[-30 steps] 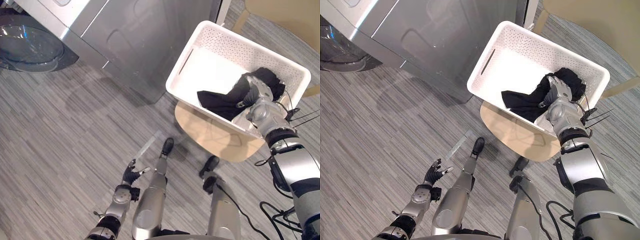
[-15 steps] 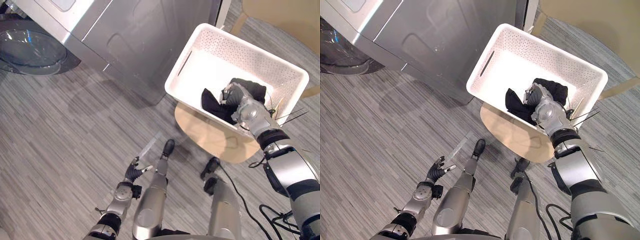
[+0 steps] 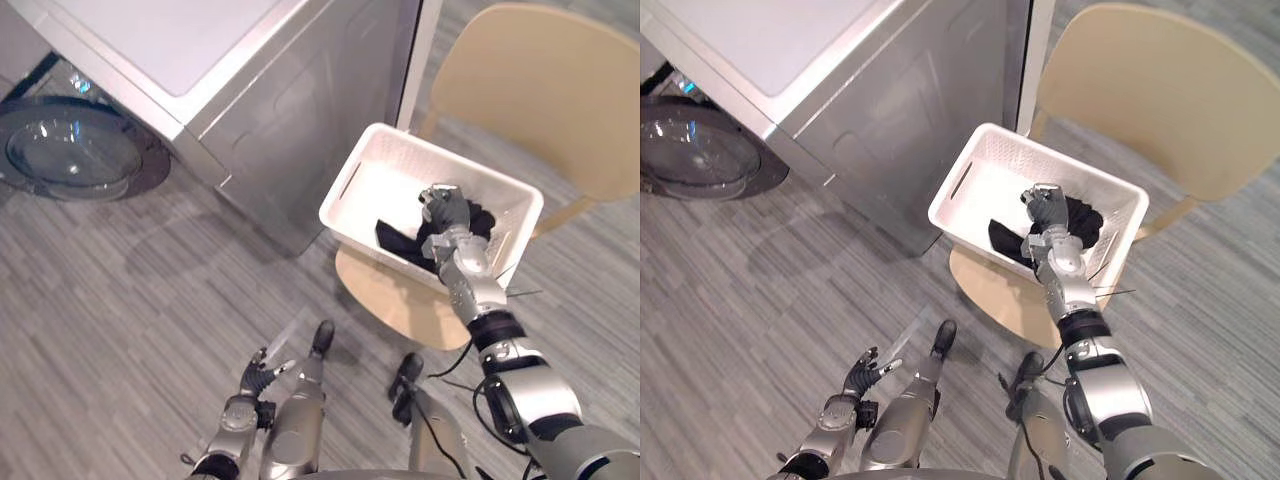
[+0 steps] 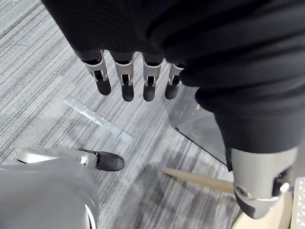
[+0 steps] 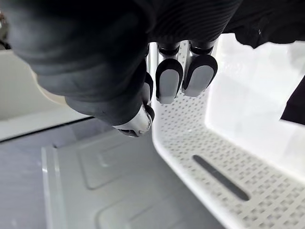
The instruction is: Pick up the laundry basket with both hands and put the clothes into the washing machine.
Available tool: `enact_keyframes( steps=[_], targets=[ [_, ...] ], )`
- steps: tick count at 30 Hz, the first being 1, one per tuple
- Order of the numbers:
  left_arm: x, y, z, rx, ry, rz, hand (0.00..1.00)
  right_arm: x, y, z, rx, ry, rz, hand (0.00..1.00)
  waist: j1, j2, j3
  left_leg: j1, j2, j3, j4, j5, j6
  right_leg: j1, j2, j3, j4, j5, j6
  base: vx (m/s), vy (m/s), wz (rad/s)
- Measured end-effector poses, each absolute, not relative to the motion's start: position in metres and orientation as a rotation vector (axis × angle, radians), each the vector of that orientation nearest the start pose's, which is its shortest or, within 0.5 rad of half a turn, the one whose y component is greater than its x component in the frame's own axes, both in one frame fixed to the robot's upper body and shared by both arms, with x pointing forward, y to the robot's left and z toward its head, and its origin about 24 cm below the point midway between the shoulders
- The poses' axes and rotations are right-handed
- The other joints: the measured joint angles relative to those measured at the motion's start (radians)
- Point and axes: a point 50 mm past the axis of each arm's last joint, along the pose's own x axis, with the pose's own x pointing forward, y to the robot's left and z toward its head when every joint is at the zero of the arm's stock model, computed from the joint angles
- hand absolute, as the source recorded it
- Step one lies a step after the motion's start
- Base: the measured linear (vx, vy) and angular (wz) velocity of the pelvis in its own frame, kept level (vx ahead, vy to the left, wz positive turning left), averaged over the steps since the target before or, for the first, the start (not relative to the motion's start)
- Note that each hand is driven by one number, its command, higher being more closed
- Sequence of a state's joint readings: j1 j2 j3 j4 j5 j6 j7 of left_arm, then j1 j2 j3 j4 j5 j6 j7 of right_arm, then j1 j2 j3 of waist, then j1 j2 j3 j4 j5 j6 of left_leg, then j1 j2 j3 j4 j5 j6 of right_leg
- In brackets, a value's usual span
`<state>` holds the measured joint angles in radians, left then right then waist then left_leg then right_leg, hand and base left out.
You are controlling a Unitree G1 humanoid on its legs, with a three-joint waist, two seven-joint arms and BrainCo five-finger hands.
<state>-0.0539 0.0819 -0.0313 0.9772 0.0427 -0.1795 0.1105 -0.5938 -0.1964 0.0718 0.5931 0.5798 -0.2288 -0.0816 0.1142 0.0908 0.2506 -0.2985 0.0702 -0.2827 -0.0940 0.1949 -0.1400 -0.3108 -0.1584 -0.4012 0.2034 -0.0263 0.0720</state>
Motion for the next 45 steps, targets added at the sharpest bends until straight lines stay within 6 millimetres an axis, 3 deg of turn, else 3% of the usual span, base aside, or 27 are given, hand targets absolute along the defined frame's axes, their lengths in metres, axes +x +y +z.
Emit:
enact_keyframes(
  steps=[3, 4, 7, 11, 15, 22, 24, 27, 32, 36, 41, 45],
  targets=[
    [0.176, 0.177, -0.128, 0.182, 0.757, 0.075, 0.0, 0.355, -0.154, 0.097, 0.382, -0.173, 0.017, 1.0, -0.018, -0.005, -0.012, 0.031, 0.002, 0.026, 0.0, -0.017, 0.008, 0.038, 0.011, 0.016, -0.039, 0.024, 0.002, -0.03, 0.01, -0.16],
    [0.173, 0.177, -0.129, 0.181, 0.766, 0.075, 0.0, 0.353, -0.155, 0.093, 0.377, -0.164, 0.016, 0.0, -0.02, -0.01, -0.026, 0.037, 0.002, 0.039, 0.0, -0.022, 0.01, 0.047, 0.015, 0.03, -0.059, 0.03, 0.004, -0.05, 0.025, -0.21],
    [0.165, 0.178, -0.133, 0.179, 0.792, 0.077, 0.0, 0.346, -0.159, 0.079, 0.304, -0.125, 0.008, 0.0, -0.029, -0.022, -0.059, 0.045, 0.0, 0.054, -0.001, -0.037, 0.013, 0.069, 0.025, 0.056, -0.108, 0.056, 0.01, -0.02, 0.026, -0.14],
    [0.151, 0.18, -0.139, 0.177, 0.83, 0.081, 0.0, 0.34, -0.153, 0.066, 0.003, -0.088, 0.028, 0.0, -0.046, -0.031, -0.067, 0.067, -0.004, 0.08, -0.005, -0.046, 0.026, 0.113, 0.038, 0.089, -0.185, 0.086, 0.021, 0.01, 0.026, -0.15],
    [0.152, 0.18, -0.139, 0.178, 0.83, 0.079, 0.0, 0.338, -0.154, 0.06, -0.293, -0.071, 0.021, 0.0, -0.048, -0.037, -0.072, 0.067, -0.008, 0.097, -0.007, -0.05, 0.03, 0.126, 0.042, 0.104, -0.234, 0.118, 0.022, 0.04, 0.022, -0.11],
    [0.152, 0.18, -0.139, 0.182, 0.829, 0.078, 0.0, 0.348, -0.176, 0.052, -0.662, -0.007, 0.004, 0.0, -0.046, -0.038, -0.071, 0.062, -0.018, 0.122, -0.003, -0.045, 0.037, 0.129, 0.043, 0.129, -0.287, 0.169, 0.015, 0.06, 0.007, -0.1],
    [0.154, 0.179, -0.138, 0.182, 0.824, 0.076, 0.0, 0.358, -0.19, 0.061, -0.756, 0.007, -0.039, 0.0, -0.047, -0.038, -0.068, 0.048, -0.02, 0.126, -0.003, -0.045, 0.038, 0.118, 0.046, 0.134, -0.3, 0.179, 0.014, 0.04, -0.003, -0.07],
    [0.159, 0.18, -0.137, 0.175, 0.814, 0.082, 0.0, 0.377, -0.208, 0.09, -0.872, -0.01, -0.104, 0.0, -0.045, -0.036, -0.024, 0.031, -0.021, 0.129, -0.003, -0.041, 0.042, 0.1, 0.05, 0.138, -0.301, 0.186, 0.01, 0.0, 0.003, -0.03],
    [0.167, 0.182, -0.132, 0.137, 0.776, 0.108, 0.0, 0.394, -0.22, 0.13, -0.955, -0.068, -0.156, 0.0, -0.042, -0.027, 0.045, -0.005, -0.019, 0.128, -0.003, -0.04, 0.043, 0.063, 0.053, 0.139, -0.301, 0.194, 0.004, 0.0, 0.0, 0.0],
    [0.175, 0.184, -0.128, 0.117, 0.739, 0.124, 0.0, 0.401, -0.23, 0.155, -1.022, -0.089, -0.187, 0.0, -0.036, -0.024, 0.085, -0.042, -0.016, 0.119, -0.003, -0.031, 0.047, 0.031, 0.051, 0.133, -0.301, 0.201, 0.005, 0.01, -0.005, 0.03],
    [0.189, 0.186, -0.12, 0.102, 0.685, 0.137, 0.0, 0.407, -0.248, 0.2, -1.089, -0.145, -0.275, 0.0, -0.007, -0.024, 0.136, -0.09, -0.016, 0.111, -0.002, -0.022, 0.052, -0.012, 0.051, 0.125, -0.301, 0.202, 0.004, 0.02, -0.002, 0.03],
    [0.196, 0.185, -0.115, 0.121, 0.655, 0.11, 0.0, 0.407, -0.252, 0.215, -1.129, -0.187, -0.311, 0.0, 0.009, -0.025, 0.148, -0.123, -0.018, 0.101, -0.002, -0.02, 0.052, -0.043, 0.051, 0.122, -0.3, 0.202, 0.004, 0.0, 0.001, 0.02]
  ],
)
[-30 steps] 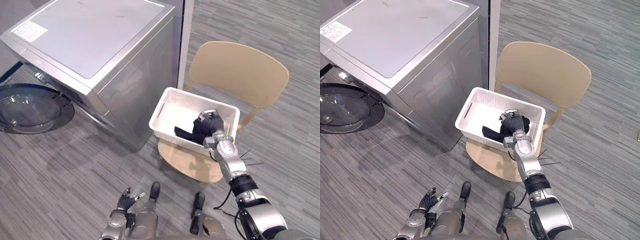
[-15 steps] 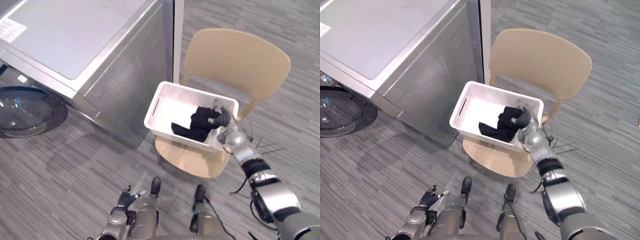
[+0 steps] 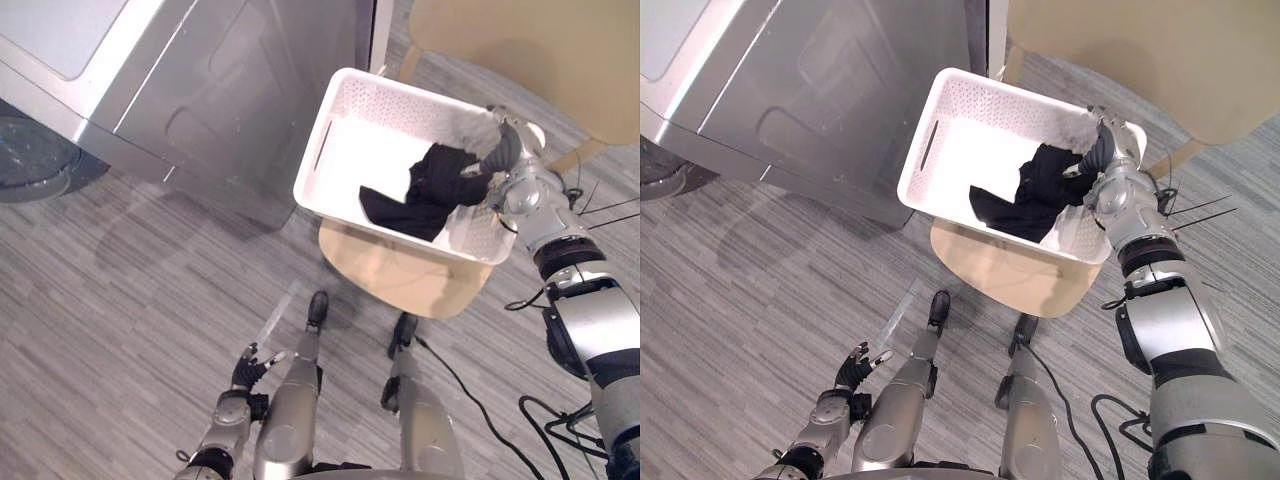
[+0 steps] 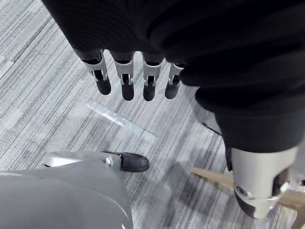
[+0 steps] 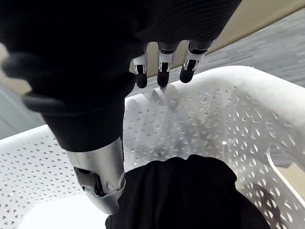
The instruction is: Pick up the laundry basket with both hands and put the clothes into the washing machine.
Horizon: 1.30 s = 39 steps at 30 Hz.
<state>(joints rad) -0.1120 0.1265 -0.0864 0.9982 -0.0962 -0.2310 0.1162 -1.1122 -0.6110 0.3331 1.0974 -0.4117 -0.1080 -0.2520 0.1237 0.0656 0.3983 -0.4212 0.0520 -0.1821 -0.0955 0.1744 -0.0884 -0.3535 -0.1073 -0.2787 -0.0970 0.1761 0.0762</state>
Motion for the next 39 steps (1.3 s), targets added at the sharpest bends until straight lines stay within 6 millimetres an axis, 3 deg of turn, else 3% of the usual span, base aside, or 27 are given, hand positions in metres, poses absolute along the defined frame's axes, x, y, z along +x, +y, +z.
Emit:
enact_keyframes(
  steps=[7, 16, 28, 39],
  targets=[
    [0.21, 0.174, -0.109, 0.133, 0.614, 0.053, 0.0, 0.406, -0.253, 0.22, -1.129, -0.22, -0.353, 0.0, 0.004, 0.0, 0.02, -0.011, 0.0, -0.009, 0.0, 0.001, 0.0, -0.012, 0.0, 0.004, 0.007, -0.001, 0.0, 0.0, 0.008, 0.01],
    [0.212, 0.17, -0.107, 0.137, 0.604, 0.054, 0.0, 0.405, -0.249, 0.216, -1.059, -0.239, -0.414, 0.0, 0.006, -0.001, 0.02, -0.012, 0.001, -0.01, 0.0, 0.001, 0.0, -0.018, 0.0, 0.007, 0.015, -0.001, 0.0, 0.0, 0.002, -0.01],
    [0.212, 0.159, -0.108, 0.094, 0.607, 0.058, 0.0, 0.405, -0.216, 0.194, -1.079, -0.278, -0.342, 0.0, 0.0, -0.004, 0.022, 0.006, 0.009, 0.012, -0.001, 0.002, 0.0, -0.018, 0.004, 0.035, 0.027, -0.001, 0.0, 0.0, 0.003, -0.05],
    [0.218, 0.161, -0.105, 0.101, 0.591, 0.06, 0.0, 0.408, -0.208, 0.186, -1.11, -0.258, -0.307, 0.0, 0.003, -0.023, 0.033, -0.004, 0.015, 0.002, -0.001, 0.005, -0.004, -0.022, 0.012, 0.031, 0.027, -0.001, 0.0, 0.0, 0.001, 0.01]
  ],
)
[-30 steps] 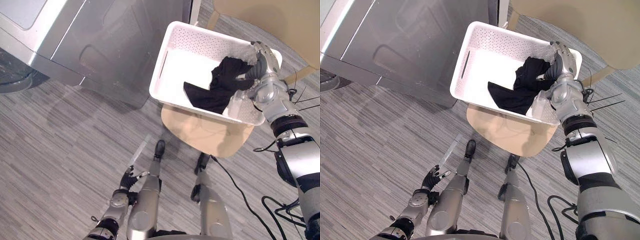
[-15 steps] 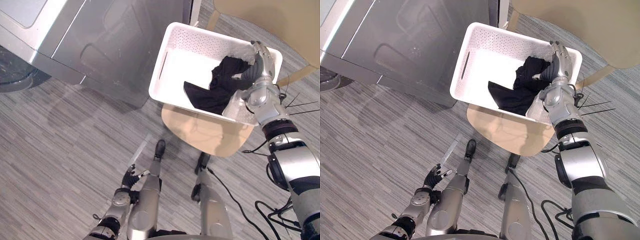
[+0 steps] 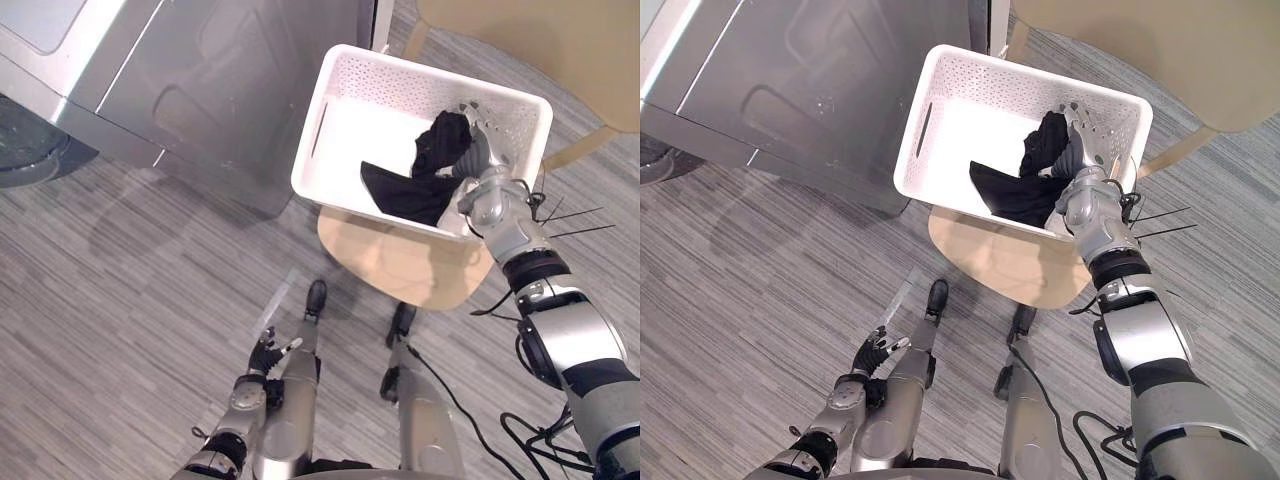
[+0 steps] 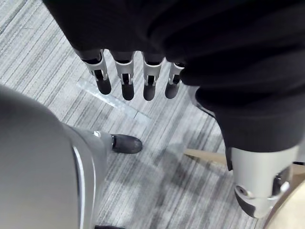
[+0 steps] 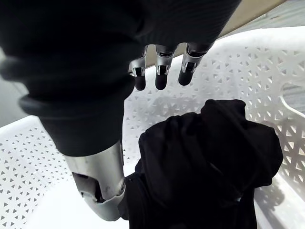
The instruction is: Pick up the laundry basket with both hands and put the clothes into the washing machine.
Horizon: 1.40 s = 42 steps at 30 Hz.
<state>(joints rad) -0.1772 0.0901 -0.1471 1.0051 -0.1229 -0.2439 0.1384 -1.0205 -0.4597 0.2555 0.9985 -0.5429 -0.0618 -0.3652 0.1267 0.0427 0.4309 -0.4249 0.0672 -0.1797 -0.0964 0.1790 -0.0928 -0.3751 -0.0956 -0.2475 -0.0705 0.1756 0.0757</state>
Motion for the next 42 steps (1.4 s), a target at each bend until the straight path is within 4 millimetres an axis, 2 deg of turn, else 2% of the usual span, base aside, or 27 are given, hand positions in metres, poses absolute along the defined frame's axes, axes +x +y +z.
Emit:
enact_keyframes(
  steps=[5, 8, 15, 16, 19, 24, 30, 33, 37, 40, 42],
  targets=[
    [0.219, 0.163, -0.104, 0.112, 0.58, 0.057, 0.0, 0.414, -0.214, 0.194, -1.155, -0.211, -0.307, 0.0, 0.001, 0.0, 0.0, -0.039, 0.003, -0.01, 0.0, 0.003, -0.005, -0.034, 0.004, -0.005, 0.0, 0.001, -0.001, -0.01, 0.001, 0.02],
    [0.221, 0.164, -0.102, 0.114, 0.567, 0.054, 0.0, 0.415, -0.221, 0.198, -1.169, -0.182, -0.316, 0.0, 0.012, 0.0, 0.0, -0.052, 0.005, -0.012, 0.0, 0.01, -0.005, -0.045, 0.006, -0.009, 0.0, 0.001, -0.002, 0.0, 0.0, 0.0],
    [0.228, 0.161, -0.097, 0.127, 0.539, 0.024, 0.0, 0.414, -0.236, 0.196, -1.277, -0.11, -0.278, 0.0, 0.031, 0.001, 0.001, -0.094, 0.002, -0.037, 0.001, 0.013, -0.009, -0.075, 0.005, -0.025, -0.001, 0.001, -0.001, 0.0, 0.012, 0.08],
    [0.231, 0.162, -0.095, 0.132, 0.531, 0.022, 0.0, 0.413, -0.238, 0.197, -1.272, -0.109, -0.279, 1.0, 0.04, 0.001, 0.003, -0.103, 0.002, -0.037, 0.001, 0.016, -0.01, -0.084, 0.005, -0.025, -0.001, 0.001, -0.001, 0.0, 0.0, 0.0],
    [0.233, 0.163, -0.094, 0.137, 0.527, 0.021, 0.0, 0.413, -0.241, 0.198, -1.247, -0.104, -0.282, 1.0, 0.051, 0.001, 0.007, -0.102, 0.002, -0.036, 0.001, 0.016, -0.01, -0.084, 0.005, -0.024, 0.0, 0.001, -0.002, 0.0, 0.0, 0.0],
    [0.233, 0.163, -0.094, 0.139, 0.528, 0.019, 0.0, 0.413, -0.241, 0.204, -1.229, -0.127, -0.272, 1.0, 0.052, 0.001, 0.008, -0.091, 0.003, -0.035, 0.001, 0.016, -0.01, -0.077, 0.006, -0.021, 0.006, -0.002, -0.004, 0.0, 0.0, 0.0],
    [0.233, 0.163, -0.094, 0.137, 0.533, 0.02, 0.0, 0.408, -0.233, 0.182, -1.106, -0.114, -0.194, 1.0, 0.051, 0.001, 0.008, -0.035, 0.006, -0.035, 0.001, 0.015, -0.01, -0.026, 0.007, -0.019, 0.015, -0.012, -0.01, 0.0, 0.0, 0.0],
    [0.234, 0.165, -0.093, 0.131, 0.536, 0.031, 0.0, 0.404, -0.229, 0.176, -0.975, -0.135, -0.192, 1.0, 0.044, 0.001, 0.008, -0.013, 0.006, -0.035, 0.001, 0.015, -0.01, -0.004, 0.007, -0.02, 0.015, -0.012, -0.01, 0.0, 0.0, 0.0],
    [0.233, 0.172, -0.095, 0.139, 0.555, 0.045, 0.0, 0.4, -0.216, 0.185, -0.711, -0.229, -0.202, 1.0, 0.022, 0.0, 0.008, 0.028, 0.008, -0.023, 0.0, 0.015, -0.01, 0.036, 0.006, -0.018, 0.015, -0.012, -0.01, 0.0, 0.0, 0.0],
    [0.232, 0.176, -0.095, 0.136, 0.562, 0.059, 0.0, 0.396, -0.208, 0.192, -0.509, -0.302, -0.203, 1.0, 0.019, -0.002, 0.006, 0.05, 0.011, -0.01, 0.0, 0.014, -0.01, 0.052, 0.005, -0.004, 0.015, -0.012, -0.01, -0.03, 0.004, -0.09],
    [0.23, 0.181, -0.096, 0.134, 0.573, 0.078, 0.0, 0.393, -0.203, 0.188, -0.403, -0.315, -0.19, 1.0, 0.013, -0.004, -0.003, 0.058, 0.015, -0.008, 0.0, 0.014, -0.01, 0.06, 0.007, -0.002, 0.014, -0.012, -0.01, -0.03, -0.014, -0.05]
  ],
)
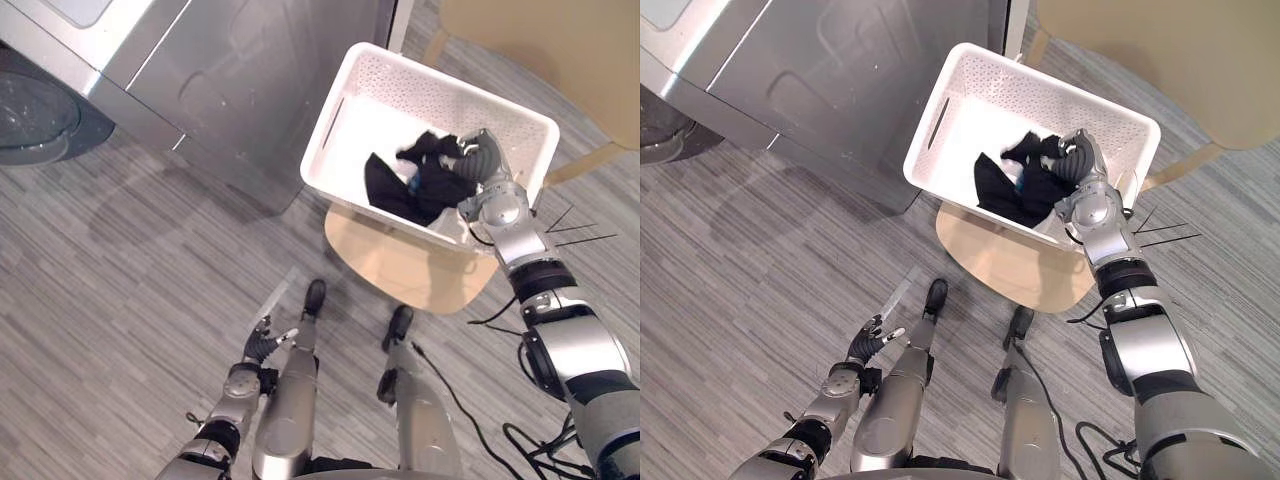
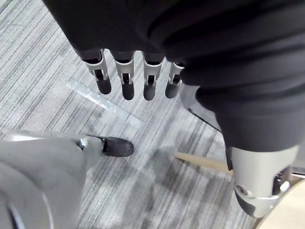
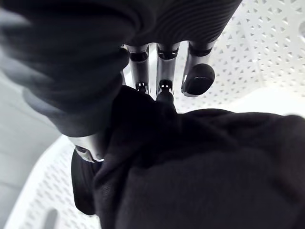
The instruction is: Pick up the laundry basket with both hands and put the clothes into the washing machine.
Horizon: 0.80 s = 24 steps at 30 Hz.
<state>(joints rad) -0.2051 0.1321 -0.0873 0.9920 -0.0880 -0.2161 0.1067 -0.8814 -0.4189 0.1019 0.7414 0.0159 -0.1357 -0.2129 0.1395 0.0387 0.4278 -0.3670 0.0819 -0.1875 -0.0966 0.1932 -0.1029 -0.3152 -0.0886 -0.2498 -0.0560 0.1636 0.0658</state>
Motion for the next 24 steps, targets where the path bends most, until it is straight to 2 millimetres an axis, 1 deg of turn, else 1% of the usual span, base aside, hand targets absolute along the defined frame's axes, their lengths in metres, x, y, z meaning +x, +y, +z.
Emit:
enact_keyframes(
  steps=[1, 2, 3, 4, 5, 6, 8, 9, 10, 11, 12, 14, 17, 18, 19, 20, 21, 24],
  targets=[
    [0.225, 0.185, -0.099, 0.134, 0.585, 0.094, 0.0, 0.392, -0.199, 0.183, -0.35, -0.317, -0.182, 1.0, -0.004, -0.005, -0.01, 0.004, 0.002, 0.002, 0.0, 0.0, 0.0, 0.002, 0.002, 0.002, 0.0, 0.0, 0.0, 0.0, 0.0, 0.0],
    [0.222, 0.187, -0.101, 0.132, 0.6, 0.101, 0.0, 0.39, -0.196, 0.177, -0.303, -0.31, -0.176, 1.0, -0.016, -0.007, -0.011, 0.017, 0.003, 0.003, 0.001, 0.0, -0.001, 0.017, 0.003, 0.0, 0.0, 0.0, 0.0, 0.0, 0.0, 0.0],
    [0.22, 0.187, -0.102, 0.13, 0.611, 0.102, 0.0, 0.389, -0.194, 0.173, -0.278, -0.302, -0.174, 1.0, -0.018, -0.009, -0.015, 0.023, 0.003, 0.005, 0.001, 0.0, -0.001, 0.023, 0.003, 0.0, 0.0, 0.0, 0.0, 0.0, 0.0, 0.0],
    [0.216, 0.188, -0.105, 0.124, 0.624, 0.098, 0.0, 0.385, -0.194, 0.163, -0.233, -0.282, -0.176, 1.0, -0.02, -0.013, -0.026, 0.033, 0.002, 0.009, 0.001, 0.0, -0.001, 0.034, 0.003, 0.002, -0.001, -0.001, 0.001, 0.0, 0.0, 0.0],
    [0.213, 0.189, -0.107, 0.119, 0.638, 0.104, 0.0, 0.382, -0.194, 0.149, -0.184, -0.248, -0.183, 1.0, -0.021, -0.016, -0.055, 0.034, 0.002, 0.012, 0.001, 0.0, -0.002, 0.034, 0.002, 0.002, -0.001, -0.001, 0.001, 0.0, 0.0, 0.0],
    [0.211, 0.189, -0.108, 0.118, 0.644, 0.107, 0.0, 0.38, -0.193, 0.142, -0.159, -0.229, -0.185, 1.0, -0.022, -0.018, -0.068, 0.036, 0.002, 0.013, 0.001, -0.001, -0.002, 0.036, 0.002, 0.002, -0.002, -0.001, 0.001, 0.0, 0.0, 0.0],
    [0.207, 0.191, -0.111, 0.133, 0.665, 0.105, 0.0, 0.372, -0.189, 0.114, -0.05, -0.15, -0.186, 1.0, -0.028, -0.022, -0.104, 0.063, 0.002, 0.021, 0.001, -0.006, -0.007, 0.063, 0.001, 0.004, -0.005, -0.005, 0.006, 0.0, 0.0, 0.0],
    [0.205, 0.191, -0.112, 0.135, 0.671, 0.106, 0.0, 0.369, -0.186, 0.106, -0.032, -0.129, -0.18, 1.0, -0.03, -0.023, -0.115, 0.07, 0.002, 0.024, 0.0, -0.009, -0.005, 0.069, 0.001, 0.006, -0.006, -0.008, 0.01, -0.01, -0.006, -0.07],
    [0.2, 0.193, -0.114, 0.127, 0.684, 0.122, 0.0, 0.365, -0.182, 0.093, 0.008, -0.092, -0.17, 1.0, -0.039, -0.027, -0.142, 0.073, 0.002, 0.029, 0.0, -0.016, -0.01, 0.07, 0.001, 0.01, -0.007, -0.013, 0.015, -0.01, -0.006, -0.08],
    [0.196, 0.195, -0.117, 0.126, 0.702, 0.133, 0.0, 0.36, -0.178, 0.082, 0.052, -0.06, -0.172, 1.0, -0.047, -0.027, -0.16, 0.083, 0.002, 0.033, 0.0, -0.022, -0.007, 0.08, 0.001, 0.013, -0.012, -0.014, 0.013, -0.01, -0.005, -0.08],
    [0.194, 0.196, -0.118, 0.126, 0.712, 0.136, 0.0, 0.358, -0.177, 0.077, 0.085, -0.044, -0.18, 1.0, -0.047, -0.028, -0.164, 0.09, 0.002, 0.037, -0.001, -0.027, -0.009, 0.088, 0.002, 0.017, -0.015, -0.015, 0.012, 0.0, -0.003, -0.14],
    [0.184, 0.195, -0.125, 0.121, 0.757, 0.141, 0.0, 0.347, -0.176, 0.057, 0.245, 0.007, -0.218, 1.0, -0.048, -0.029, -0.199, 0.104, 0.003, 0.054, -0.006, -0.037, -0.004, 0.095, 0.002, 0.035, -0.02, -0.016, 0.011, -0.01, -0.001, -0.16],
    [0.174, 0.197, -0.129, 0.093, 0.784, 0.174, 0.0, 0.336, -0.177, 0.046, 0.428, 0.004, -0.251, 1.0, -0.057, -0.03, -0.217, 0.116, 0.002, 0.056, -0.006, -0.041, -0.004, 0.116, 0.003, 0.037, -0.039, -0.016, 0.011, 0.0, -0.002, -0.02],
    [0.17, 0.197, -0.131, 0.09, 0.798, 0.178, 0.0, 0.332, -0.176, 0.043, 0.522, 0.002, -0.26, 1.0, -0.067, -0.03, -0.221, 0.125, 0.002, 0.058, -0.006, -0.043, -0.004, 0.125, 0.003, 0.041, -0.041, -0.016, 0.011, 0.02, -0.005, -0.04],
    [0.165, 0.198, -0.133, 0.088, 0.812, 0.181, 0.0, 0.33, -0.173, 0.041, 0.618, -0.01, -0.257, 1.0, -0.069, -0.03, -0.223, 0.134, 0.002, 0.062, -0.006, -0.046, -0.005, 0.132, 0.004, 0.047, -0.042, -0.016, 0.011, 0.02, -0.002, -0.07],
    [0.163, 0.197, -0.134, 0.086, 0.818, 0.183, 0.0, 0.328, -0.172, 0.04, 0.658, -0.017, -0.255, 1.0, -0.07, -0.03, -0.225, 0.141, 0.003, 0.067, -0.006, -0.049, -0.005, 0.136, 0.004, 0.052, -0.042, -0.016, 0.011, 0.03, -0.003, -0.16],
    [0.159, 0.197, -0.136, 0.075, 0.831, 0.194, 0.0, 0.324, -0.17, 0.038, 0.748, -0.026, -0.257, 1.0, -0.068, -0.03, -0.239, 0.148, 0.004, 0.078, -0.006, -0.054, -0.004, 0.138, 0.005, 0.062, -0.042, -0.016, 0.011, 0.06, -0.005, -0.21],
    [0.147, 0.197, -0.141, 0.062, 0.869, 0.209, 0.0, 0.313, -0.164, 0.028, 0.93, -0.036, -0.258, 1.0, -0.069, -0.029, -0.274, 0.184, 0.005, 0.106, -0.006, -0.07, 0.0, 0.161, 0.005, 0.085, -0.042, -0.02, 0.014, 0.09, -0.005, -0.21]
  ],
)
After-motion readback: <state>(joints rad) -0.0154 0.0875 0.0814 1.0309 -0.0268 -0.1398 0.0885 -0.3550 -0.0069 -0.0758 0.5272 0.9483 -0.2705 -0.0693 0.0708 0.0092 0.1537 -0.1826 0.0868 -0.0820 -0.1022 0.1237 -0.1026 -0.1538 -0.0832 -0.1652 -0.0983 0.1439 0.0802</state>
